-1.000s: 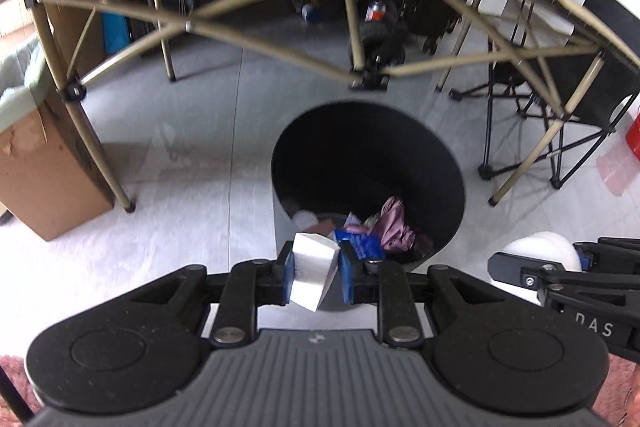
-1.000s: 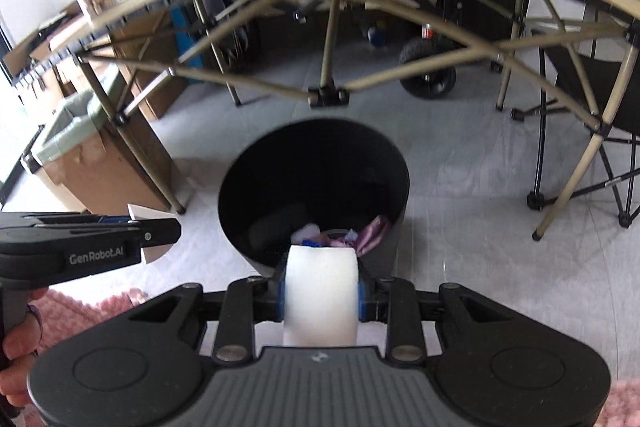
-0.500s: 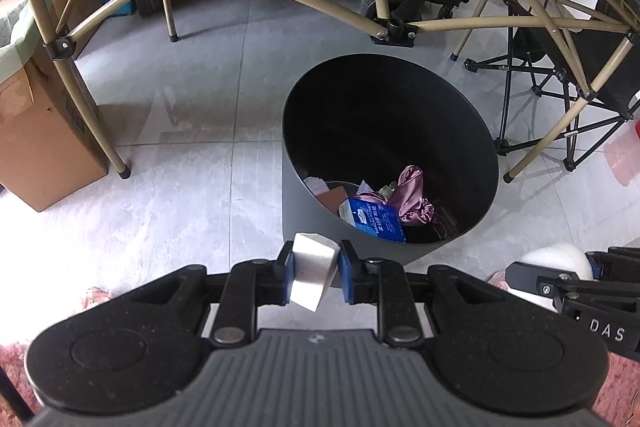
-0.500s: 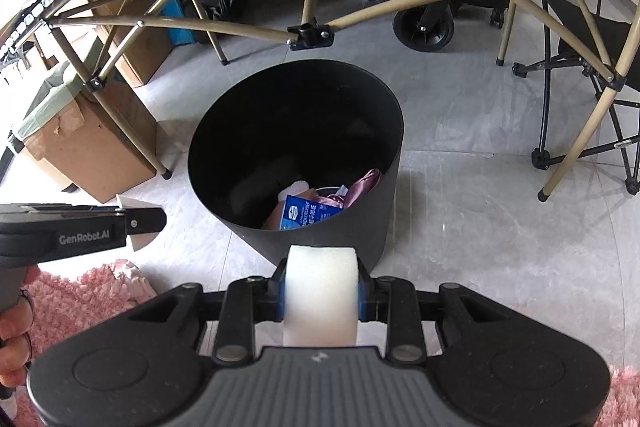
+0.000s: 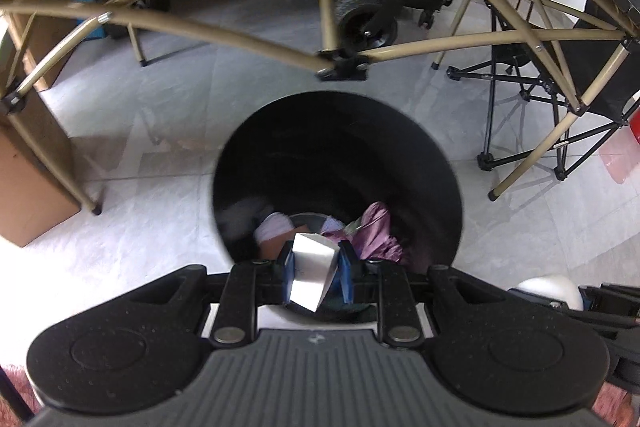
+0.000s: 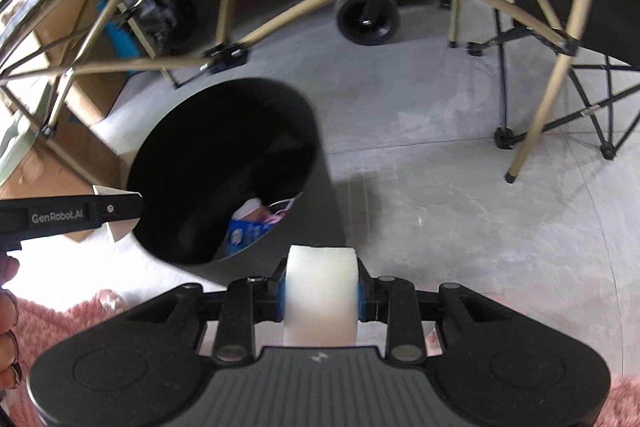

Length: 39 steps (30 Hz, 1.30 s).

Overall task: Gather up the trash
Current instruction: 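Open the left tool over the black bin to drop the white paper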

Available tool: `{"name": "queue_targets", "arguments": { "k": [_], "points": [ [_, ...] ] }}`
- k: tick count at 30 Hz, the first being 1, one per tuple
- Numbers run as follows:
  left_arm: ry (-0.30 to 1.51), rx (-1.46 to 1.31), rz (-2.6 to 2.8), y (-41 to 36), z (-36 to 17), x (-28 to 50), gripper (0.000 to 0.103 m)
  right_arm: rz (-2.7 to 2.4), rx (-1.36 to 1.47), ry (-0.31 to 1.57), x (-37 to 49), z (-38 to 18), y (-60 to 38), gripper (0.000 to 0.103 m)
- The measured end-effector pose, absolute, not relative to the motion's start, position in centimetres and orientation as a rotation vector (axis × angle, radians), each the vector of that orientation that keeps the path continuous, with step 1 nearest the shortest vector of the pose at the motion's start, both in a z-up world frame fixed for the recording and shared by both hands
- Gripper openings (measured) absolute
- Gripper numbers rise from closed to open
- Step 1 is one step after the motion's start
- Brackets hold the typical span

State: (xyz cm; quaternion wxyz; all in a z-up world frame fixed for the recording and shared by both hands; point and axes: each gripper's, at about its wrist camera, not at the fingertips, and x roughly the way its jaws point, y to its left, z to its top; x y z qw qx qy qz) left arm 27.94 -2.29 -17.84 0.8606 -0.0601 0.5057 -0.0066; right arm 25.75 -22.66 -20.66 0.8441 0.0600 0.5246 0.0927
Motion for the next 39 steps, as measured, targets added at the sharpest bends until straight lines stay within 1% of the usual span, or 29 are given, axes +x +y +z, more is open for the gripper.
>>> {"name": "queue_targets", "arguments": {
  "k": [7,14,16,18,19,20,21,22,23,32,39],
  "points": [
    [1.073,-0.137,-0.008,-5.1,-18.5,31.5,0.022,0.11,0.17,1.083,27.8,-20.9,-26.0,0.029],
    [1.099,-0.114,0.004,-6.8,-19.8,33.5,0.023,0.051,0.197,1.076,29.4,-21.6,-28.4,0.028],
    [1.108,-0.097,0.015,-7.2,-20.2,33.8,0.025,0.044,0.196,1.073,29.7,-21.7,-28.6,0.028],
    [1.119,-0.098,0.017,-7.4,-20.4,34.0,0.034,0.041,0.19,1.07,29.8,-21.7,-28.7,0.029],
    [1.12,-0.104,0.017,-7.5,-20.4,34.1,0.048,0.041,0.188,1.069,29.9,-21.7,-28.7,0.028],
    [1.12,-0.105,0.021,-7.6,-20.4,34.1,0.064,0.04,0.186,1.068,29.9,-21.7,-28.7,0.029],
    [1.117,-0.098,0.03,-7.7,-20.4,34.1,0.074,0.039,0.185,1.068,29.9,-21.7,-28.7,0.029],
    [1.115,-0.091,0.041,-7.8,-20.3,34.0,0.091,0.039,0.185,1.067,29.9,-21.7,-28.7,0.029],
    [1.112,-0.089,0.052,-7.9,-20.3,34.0,0.103,0.038,0.184,1.066,29.8,-21.6,-28.7,0.029],
    [1.132,-0.098,0.075,-6.7,-20.0,33.7,0.103,0.037,0.182,1.047,29.5,-21.2,-28.3,0.029],
    [1.122,-0.098,0.125,-3.2,-19.3,32.2,0.103,0.082,0.154,1.01,29.9,-19.8,-25.5,0.029]
  ]
}}
